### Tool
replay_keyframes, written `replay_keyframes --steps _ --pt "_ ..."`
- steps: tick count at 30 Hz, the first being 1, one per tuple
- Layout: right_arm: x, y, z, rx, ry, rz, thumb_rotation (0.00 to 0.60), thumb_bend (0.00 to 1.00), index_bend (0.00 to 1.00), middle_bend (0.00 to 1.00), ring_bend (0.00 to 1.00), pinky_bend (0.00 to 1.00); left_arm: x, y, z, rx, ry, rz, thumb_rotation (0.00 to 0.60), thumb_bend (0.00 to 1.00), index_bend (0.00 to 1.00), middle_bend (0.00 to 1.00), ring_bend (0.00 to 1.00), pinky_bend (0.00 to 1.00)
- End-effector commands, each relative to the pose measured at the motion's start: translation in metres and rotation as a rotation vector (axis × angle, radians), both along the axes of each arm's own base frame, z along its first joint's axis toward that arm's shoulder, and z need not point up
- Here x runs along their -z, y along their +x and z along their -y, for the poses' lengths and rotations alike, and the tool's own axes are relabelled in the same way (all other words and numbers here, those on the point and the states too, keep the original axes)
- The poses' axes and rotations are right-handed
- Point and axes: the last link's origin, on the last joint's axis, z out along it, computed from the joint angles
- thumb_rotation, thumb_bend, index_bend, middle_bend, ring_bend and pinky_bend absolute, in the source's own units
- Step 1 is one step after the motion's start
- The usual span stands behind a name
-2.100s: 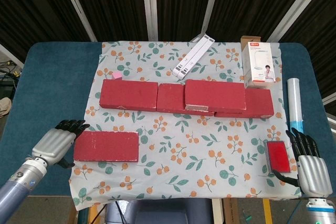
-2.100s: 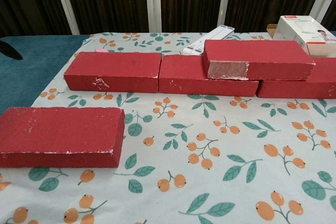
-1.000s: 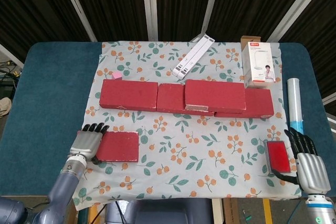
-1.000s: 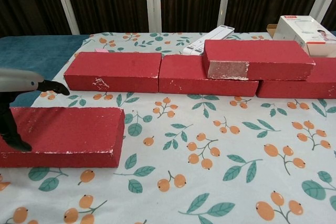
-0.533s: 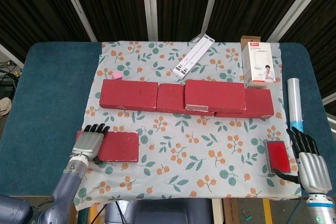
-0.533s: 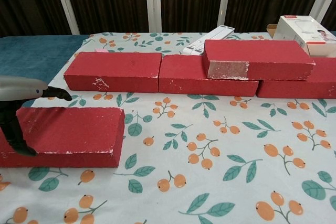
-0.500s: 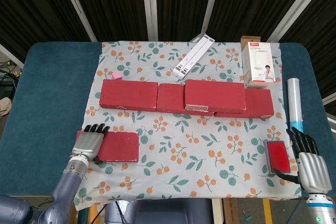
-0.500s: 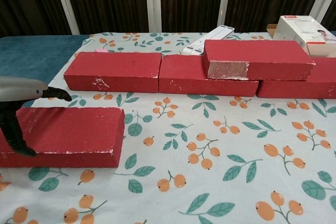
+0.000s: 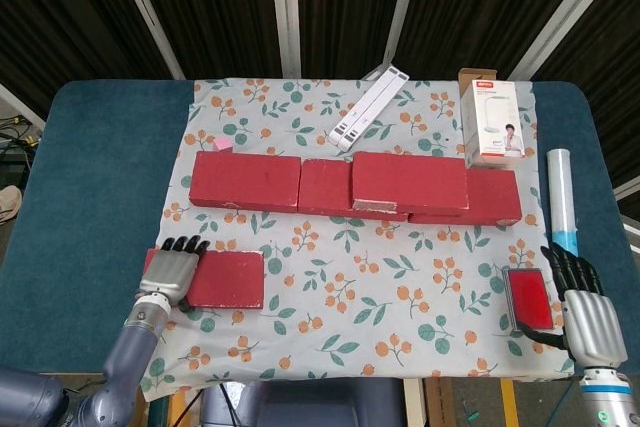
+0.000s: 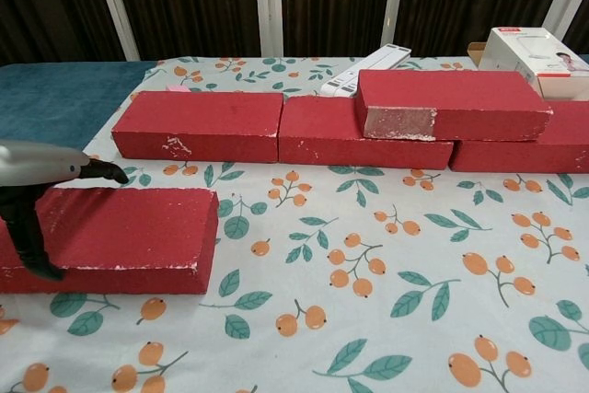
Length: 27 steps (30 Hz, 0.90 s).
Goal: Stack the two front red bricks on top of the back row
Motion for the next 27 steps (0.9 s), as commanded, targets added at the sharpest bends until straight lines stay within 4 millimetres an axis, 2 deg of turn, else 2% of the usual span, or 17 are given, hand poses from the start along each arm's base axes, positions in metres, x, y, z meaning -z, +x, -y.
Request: replay_keyframes --steps 1,9,12,17,20,27 --pt "0.0008 -0.0001 0.0002 0.001 0.004 -0.002 0.6 0.03 0.0 0.0 0.0 0.0 0.0023 0.0003 -0.0013 -0.002 -0.007 0.001 0.6 0.0 0.0 0.0 0.0 0.0" --pt "0.0007 -0.0003 0.0007 0.006 -0.004 0.004 0.6 0.03 0.0 0.0 0.0 0.0 0.0054 0.0 -0.0033 0.018 -0.015 -0.026 0.6 0.0 0.0 0.01 0.0 0.0" --pt "0.001 -0.0006 0.0007 0.007 -0.003 0.005 0.6 0.03 0.0 0.0 0.0 0.0 0.0061 0.0006 -0.0037 0.025 -0.012 -0.038 0.6 0.0 0.04 0.08 0.0 0.0" --pt "0.0005 -0.0009 0.0007 0.009 -0.008 0.012 0.6 0.03 0.0 0.0 0.0 0.0 0.0064 0.0034 -0.0042 0.044 -0.007 -0.05 0.6 0.0 0.2 0.24 0.0 0.02" --pt "-0.0002 -0.0014 0.0011 0.013 -0.014 0.017 0.6 0.03 0.0 0.0 0.0 0.0 0.006 0.0043 -0.0044 0.05 -0.002 -0.058 0.6 0.0 0.25 0.31 0.0 0.07" --pt "-0.001 -0.0006 0.0008 0.009 -0.019 0.022 0.6 0.03 0.0 0.0 0.0 0.0 0.0026 0.0062 -0.0051 0.078 0.02 -0.08 0.6 0.0 0.26 0.34 0.09 0.16"
